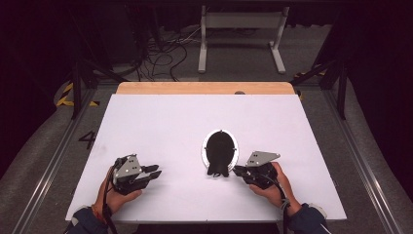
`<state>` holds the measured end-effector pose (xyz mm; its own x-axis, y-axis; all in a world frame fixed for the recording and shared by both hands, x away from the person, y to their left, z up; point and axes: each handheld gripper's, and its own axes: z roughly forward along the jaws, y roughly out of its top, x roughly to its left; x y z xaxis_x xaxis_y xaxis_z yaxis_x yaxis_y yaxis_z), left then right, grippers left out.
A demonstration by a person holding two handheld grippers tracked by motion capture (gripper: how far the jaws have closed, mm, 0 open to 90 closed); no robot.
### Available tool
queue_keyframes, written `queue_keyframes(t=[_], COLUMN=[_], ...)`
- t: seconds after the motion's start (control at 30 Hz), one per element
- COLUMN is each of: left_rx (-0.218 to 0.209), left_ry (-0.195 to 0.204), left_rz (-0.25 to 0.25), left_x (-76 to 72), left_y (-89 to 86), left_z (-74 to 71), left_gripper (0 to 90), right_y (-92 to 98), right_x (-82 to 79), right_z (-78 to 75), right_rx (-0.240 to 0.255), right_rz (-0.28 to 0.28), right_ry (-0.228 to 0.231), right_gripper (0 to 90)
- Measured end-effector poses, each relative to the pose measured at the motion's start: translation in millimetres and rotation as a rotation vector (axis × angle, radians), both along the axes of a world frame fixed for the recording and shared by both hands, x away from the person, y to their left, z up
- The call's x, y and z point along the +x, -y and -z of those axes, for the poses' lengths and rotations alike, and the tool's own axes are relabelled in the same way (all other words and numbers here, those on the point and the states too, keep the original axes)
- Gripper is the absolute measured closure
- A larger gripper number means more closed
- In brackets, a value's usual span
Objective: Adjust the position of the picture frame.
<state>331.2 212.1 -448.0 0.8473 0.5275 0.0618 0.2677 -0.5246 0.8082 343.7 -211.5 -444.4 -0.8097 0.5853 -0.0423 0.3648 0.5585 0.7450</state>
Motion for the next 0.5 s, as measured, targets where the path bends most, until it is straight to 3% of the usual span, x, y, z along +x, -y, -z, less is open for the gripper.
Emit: queue_keyframes(t=[0.07, 0.13, 0.17, 0.2, 0.27, 0.37, 0.5], left_rx=[0.015, 0.001, -0.014, -0.014, -0.024, 0.014, -0.023], left_ry=[0.012, 0.016, 0.015, 0.015, 0.0, -0.018, -0.031], left_rz=[-0.012, -0.014, -0.059, -0.059, -0.089, -0.143, -0.196], left_x=[-3.8, -7.4, -10.6, -10.6, -12.8, -15.2, -17.2], left_y=[-3.6, -8.3, -12.5, -12.5, -17.3, -24.3, -36.3], left_z=[0.2, 0.0, 1.6, 1.6, 4.6, 11.3, 11.9], left_gripper=[59.1, 51.8, 46.0, 33.2, 29.5, 19.7, 13.2], right_y=[-0.1, -0.4, -0.1, -0.1, -0.4, -4.1, -11.3], right_x=[0.1, -0.2, -0.2, -1.2, -1.9, -3.9, -4.6], right_z=[-0.3, -0.7, -1.3, -2.2, -2.5, -1.8, -0.4], right_rx=[-0.012, -0.02, -0.016, -0.01, -0.014, -0.033, -0.067], right_rz=[-0.014, -0.012, -0.014, -0.013, -0.018, -0.03, -0.032], right_ry=[-0.025, -0.031, -0.038, -0.043, -0.049, -0.071, -0.089], right_gripper=[77.1, 74.8, 74.6, 74.0, 73.4, 68.1, 65.3])
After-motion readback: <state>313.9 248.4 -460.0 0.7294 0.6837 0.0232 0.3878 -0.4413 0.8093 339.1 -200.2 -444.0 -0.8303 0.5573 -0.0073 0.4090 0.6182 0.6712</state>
